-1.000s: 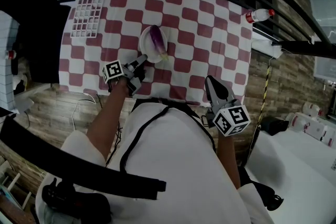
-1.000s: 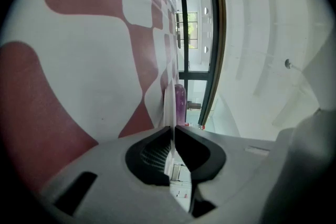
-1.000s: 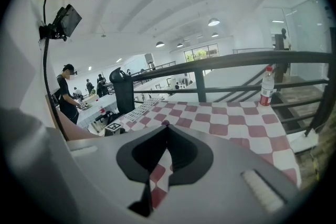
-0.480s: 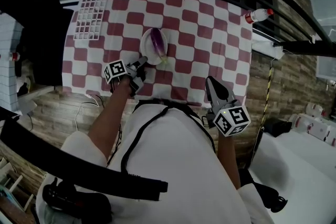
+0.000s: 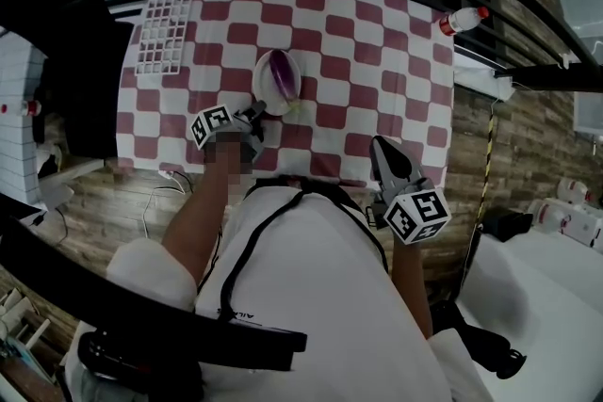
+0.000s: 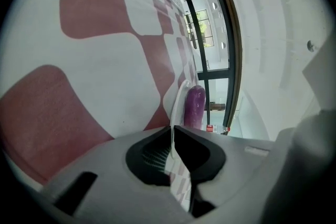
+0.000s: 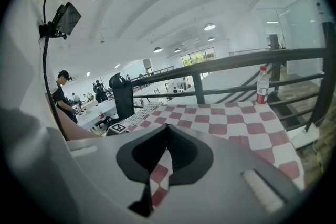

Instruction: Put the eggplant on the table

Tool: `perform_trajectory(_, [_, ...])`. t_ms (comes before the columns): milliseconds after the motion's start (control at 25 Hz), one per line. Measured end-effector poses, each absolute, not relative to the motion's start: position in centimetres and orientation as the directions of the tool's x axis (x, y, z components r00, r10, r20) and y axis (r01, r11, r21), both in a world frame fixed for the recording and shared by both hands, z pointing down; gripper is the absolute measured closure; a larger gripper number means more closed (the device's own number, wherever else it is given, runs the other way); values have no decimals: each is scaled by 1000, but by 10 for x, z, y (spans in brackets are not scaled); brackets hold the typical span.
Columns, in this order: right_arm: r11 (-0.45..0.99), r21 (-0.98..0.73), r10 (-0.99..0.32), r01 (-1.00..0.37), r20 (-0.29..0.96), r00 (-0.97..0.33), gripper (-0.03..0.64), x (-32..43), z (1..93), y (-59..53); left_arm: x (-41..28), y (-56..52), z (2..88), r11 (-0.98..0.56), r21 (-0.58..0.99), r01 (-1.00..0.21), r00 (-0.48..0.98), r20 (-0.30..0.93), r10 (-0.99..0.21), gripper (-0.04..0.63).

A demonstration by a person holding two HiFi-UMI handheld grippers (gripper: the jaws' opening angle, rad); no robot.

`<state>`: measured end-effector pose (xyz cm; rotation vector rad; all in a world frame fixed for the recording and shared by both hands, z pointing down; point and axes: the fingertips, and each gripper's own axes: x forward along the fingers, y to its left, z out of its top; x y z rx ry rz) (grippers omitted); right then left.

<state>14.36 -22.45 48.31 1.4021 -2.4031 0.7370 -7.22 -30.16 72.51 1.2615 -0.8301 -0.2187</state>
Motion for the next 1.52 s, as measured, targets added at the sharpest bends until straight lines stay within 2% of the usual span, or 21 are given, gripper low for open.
perform_trajectory(480, [403, -296, -738, -866, 454, -499, 611, 144, 482, -226, -71, -302, 728, 337, 886, -319, 689, 461, -559, 566])
perform_trajectory(720, [413, -300, -738, -860, 443, -509, 611, 142, 480, -232, -69, -306, 723, 329, 889, -320, 695, 456, -556, 497])
perform_trajectory(960, [429, -309, -736, -849, 424, -527, 611, 142, 478, -239, -66, -310, 710, 318, 886, -336, 688, 462, -559, 362])
perform_trajectory(1240, [474, -328, -716, -817, 396, -575, 611, 137, 477, -249, -76, -301, 697, 297, 882, -367, 666, 472, -578, 353])
perform_trajectory(1520, [552, -342, -667, -760, 365, -649, 611, 125, 477, -260, -79, -295, 661, 189, 878, -441, 653, 458, -604, 417])
